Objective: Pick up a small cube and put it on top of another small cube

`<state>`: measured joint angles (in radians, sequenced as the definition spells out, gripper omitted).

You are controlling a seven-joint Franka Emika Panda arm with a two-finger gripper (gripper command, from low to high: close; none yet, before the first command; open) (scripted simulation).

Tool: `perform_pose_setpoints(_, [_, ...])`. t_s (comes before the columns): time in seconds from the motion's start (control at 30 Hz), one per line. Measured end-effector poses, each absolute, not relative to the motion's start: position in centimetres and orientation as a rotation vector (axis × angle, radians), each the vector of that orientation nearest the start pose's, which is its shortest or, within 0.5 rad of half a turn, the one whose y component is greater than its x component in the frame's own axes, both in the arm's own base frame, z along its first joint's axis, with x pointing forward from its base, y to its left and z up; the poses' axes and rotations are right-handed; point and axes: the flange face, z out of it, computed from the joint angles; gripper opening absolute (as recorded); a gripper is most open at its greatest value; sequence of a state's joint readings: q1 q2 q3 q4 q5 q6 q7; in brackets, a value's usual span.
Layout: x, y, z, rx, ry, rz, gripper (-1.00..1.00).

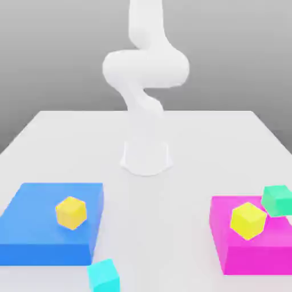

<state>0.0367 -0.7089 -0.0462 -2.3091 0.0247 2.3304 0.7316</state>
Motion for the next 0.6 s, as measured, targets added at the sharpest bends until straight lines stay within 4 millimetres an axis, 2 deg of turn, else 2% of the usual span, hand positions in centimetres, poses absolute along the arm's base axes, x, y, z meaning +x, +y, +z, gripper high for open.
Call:
perform_pose_setpoints(0.13, [43.0,-2.1,61.3,-2.582,0.913,-0.770,0.00])
perform_pose_setpoints(0.3, [47.4,-3.1,52.7,-2.679,0.835,-0.591,0.00])
perform_pose_setpoints(0.43, [49.8,-3.8,45.4,-2.756,0.777,-0.458,0.00])
perform_pose_setpoints(0.6, [51.0,-4.8,36.4,-2.856,0.709,-0.302,0.00])
